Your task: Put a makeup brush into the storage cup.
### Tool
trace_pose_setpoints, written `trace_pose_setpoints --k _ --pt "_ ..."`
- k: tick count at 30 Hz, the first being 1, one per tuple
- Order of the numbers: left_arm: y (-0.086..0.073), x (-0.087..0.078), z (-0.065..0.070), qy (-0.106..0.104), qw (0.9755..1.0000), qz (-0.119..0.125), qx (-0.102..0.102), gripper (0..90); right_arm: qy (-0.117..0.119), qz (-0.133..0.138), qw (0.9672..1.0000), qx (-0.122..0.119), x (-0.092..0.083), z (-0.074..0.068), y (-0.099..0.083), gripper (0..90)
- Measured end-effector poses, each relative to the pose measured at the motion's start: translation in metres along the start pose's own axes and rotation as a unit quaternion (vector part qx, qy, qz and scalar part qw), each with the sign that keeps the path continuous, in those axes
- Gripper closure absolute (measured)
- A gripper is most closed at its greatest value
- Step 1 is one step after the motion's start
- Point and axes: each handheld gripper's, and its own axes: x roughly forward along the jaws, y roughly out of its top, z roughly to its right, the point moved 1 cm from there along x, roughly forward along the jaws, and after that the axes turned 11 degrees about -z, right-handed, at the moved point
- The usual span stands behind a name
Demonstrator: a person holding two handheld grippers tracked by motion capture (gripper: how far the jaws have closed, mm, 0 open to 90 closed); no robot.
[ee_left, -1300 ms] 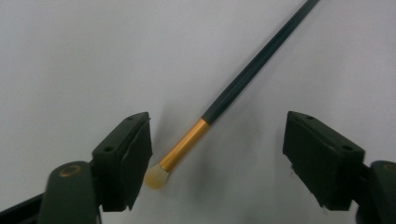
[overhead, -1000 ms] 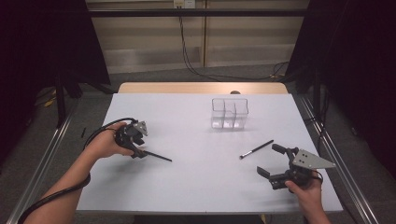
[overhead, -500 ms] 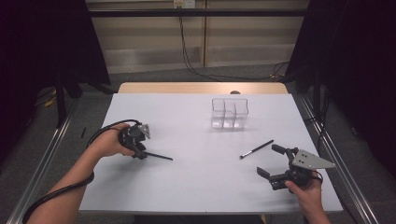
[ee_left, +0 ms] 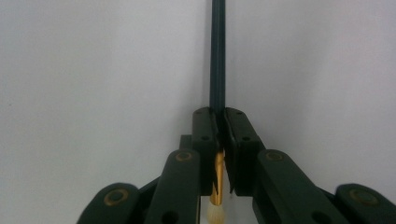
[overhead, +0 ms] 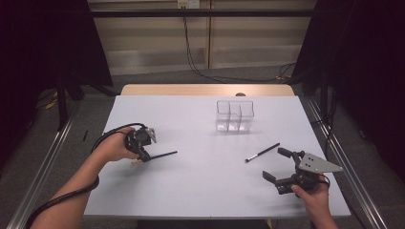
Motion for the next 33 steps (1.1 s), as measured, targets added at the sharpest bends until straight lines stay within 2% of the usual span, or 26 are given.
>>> trace_pose_setpoints --k 4,9,10,16,19,21,23,24,27,33 --pt "0.002 -0.001 0.001 0.0 0.9999 -0.009 -0.005 83.5 0.001 0.0 1.0 -0.001 0.0 0.0 0.0 0.0" --pt "-0.001 -0.002 0.0 -0.001 0.9997 0.001 -0.023 83.6 0.0 0.0 1.0 0.001 0.0 0.001 0.0 0.0" --pt "-0.003 -0.002 0.0 -0.002 0.9996 0.01 -0.028 83.6 0.0 -0.001 1.0 0.003 0.0 0.002 -0.001 0.0" --pt "-0.003 -0.004 0.002 -0.011 0.9991 0.0 -0.041 83.6 0.004 -0.003 1.0 0.006 0.001 0.001 -0.001 0.0" --pt "-0.004 -0.007 0.001 -0.021 0.9982 0.008 -0.055 83.6 0.003 -0.004 1.0 0.005 0.001 0.002 -0.001 0.0" --pt "-0.004 -0.009 0.002 -0.02 0.9976 0.02 -0.064 83.6 0.003 -0.004 1.0 0.007 0.001 0.002 -0.001 0.0" --pt "-0.003 -0.012 0.001 -0.028 0.9974 0.022 -0.062 83.6 0.005 -0.005 0.9999 0.008 0.001 0.002 -0.001 0.0" --pt "-0.002 -0.013 0.003 -0.026 0.997 0.026 -0.068 83.6 0.006 -0.005 0.9999 0.008 0.001 0.002 -0.001 0.0" --pt "0.0 -0.016 0.003 -0.024 0.9969 0.032 -0.068 83.6 0.009 -0.006 0.9999 0.007 0.002 0.002 -0.001 0.0" --pt "0.008 -0.022 0.008 -0.023 0.9978 0.026 -0.056 83.6 0.006 -0.007 0.9999 0.01 0.002 0.003 -0.001 0.0"
